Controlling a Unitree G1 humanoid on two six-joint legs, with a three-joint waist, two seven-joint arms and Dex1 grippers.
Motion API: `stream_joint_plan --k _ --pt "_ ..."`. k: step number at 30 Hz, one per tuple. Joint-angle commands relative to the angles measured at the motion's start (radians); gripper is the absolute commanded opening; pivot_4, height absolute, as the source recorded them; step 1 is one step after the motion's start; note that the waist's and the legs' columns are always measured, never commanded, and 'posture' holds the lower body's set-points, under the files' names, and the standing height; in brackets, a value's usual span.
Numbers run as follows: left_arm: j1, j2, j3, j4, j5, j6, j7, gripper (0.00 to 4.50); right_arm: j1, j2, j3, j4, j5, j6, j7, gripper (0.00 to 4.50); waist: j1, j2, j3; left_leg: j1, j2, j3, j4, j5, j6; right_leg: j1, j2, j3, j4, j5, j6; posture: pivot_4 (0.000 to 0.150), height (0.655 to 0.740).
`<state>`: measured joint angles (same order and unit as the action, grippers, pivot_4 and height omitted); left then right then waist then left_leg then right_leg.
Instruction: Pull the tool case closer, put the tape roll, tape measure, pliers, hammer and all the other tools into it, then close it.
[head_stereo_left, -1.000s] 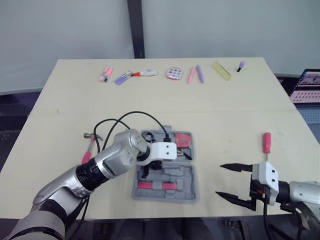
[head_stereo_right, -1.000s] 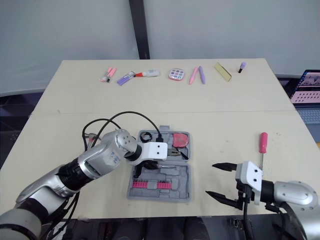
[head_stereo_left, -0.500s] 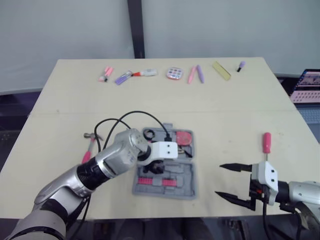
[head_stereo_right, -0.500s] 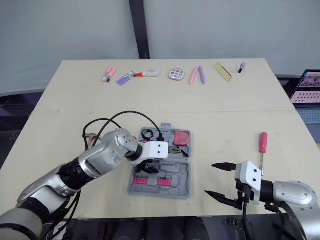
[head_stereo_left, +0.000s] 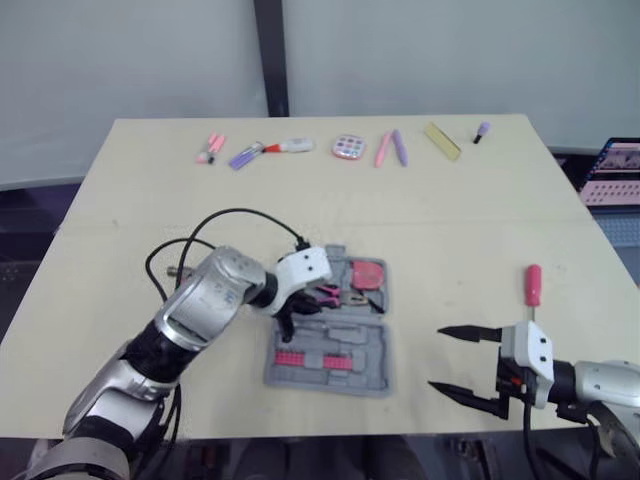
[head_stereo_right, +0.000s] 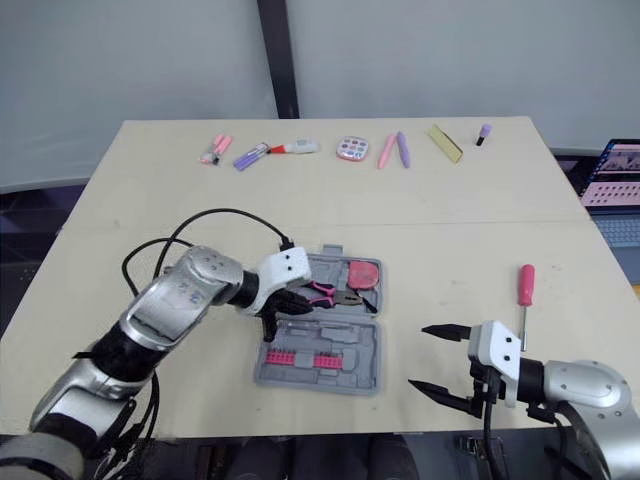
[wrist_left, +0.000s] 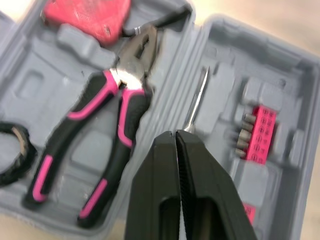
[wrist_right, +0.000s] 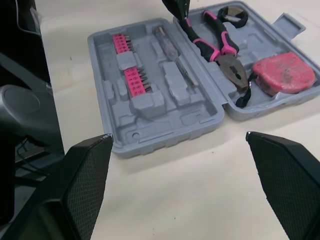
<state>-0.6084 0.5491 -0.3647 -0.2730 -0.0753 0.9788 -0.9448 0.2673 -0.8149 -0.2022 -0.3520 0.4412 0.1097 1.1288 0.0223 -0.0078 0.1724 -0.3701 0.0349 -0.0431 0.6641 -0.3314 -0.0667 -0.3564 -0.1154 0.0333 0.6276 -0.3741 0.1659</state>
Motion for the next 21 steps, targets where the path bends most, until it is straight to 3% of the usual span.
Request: stream_joint_plan --k 1,3,9,21 --pt "0.099 -0.018 0.127 0.029 -0.076 -0.282 -0.011 0.01 0.004 0.003 -0.018 -0.017 0.014 -0.007 -0.002 4.5 0.0 0.0 0.0 0.0 0.0 0.0 0.0 0.0 0.0 0.0 0.0 0.0 0.0 0.0 0.0 0.15 0.74" --pt "0.162 -0.021 0.161 0.073 -0.099 -0.45 -0.044 0.01 0.006 0.003 -0.021 -0.018 0.015 -0.006 -0.003 4.5 0.001 0.0 0.0 0.0 0.0 0.0 0.0 0.0 0.0 0.0 0.0 0.0 -0.001 0.0 0.0 0.15 0.74" --pt "0.217 -0.038 0.152 0.195 -0.083 -0.698 -0.068 0.01 0.008 0.001 -0.03 -0.019 0.018 -0.004 -0.004 4.5 0.003 0.0 0.0 0.0 -0.001 0.0 0.001 0.0 0.0 0.0 0.0 0.0 -0.001 0.0 0.0 0.15 0.74" --pt "0.205 -0.087 0.064 0.391 0.019 -0.891 -0.048 0.01 0.026 -0.005 -0.051 -0.04 0.023 0.009 -0.017 4.5 0.001 0.0 0.0 0.0 -0.001 0.0 0.0 0.0 0.0 0.0 0.0 0.0 0.0 0.0 0.0 0.15 0.74"
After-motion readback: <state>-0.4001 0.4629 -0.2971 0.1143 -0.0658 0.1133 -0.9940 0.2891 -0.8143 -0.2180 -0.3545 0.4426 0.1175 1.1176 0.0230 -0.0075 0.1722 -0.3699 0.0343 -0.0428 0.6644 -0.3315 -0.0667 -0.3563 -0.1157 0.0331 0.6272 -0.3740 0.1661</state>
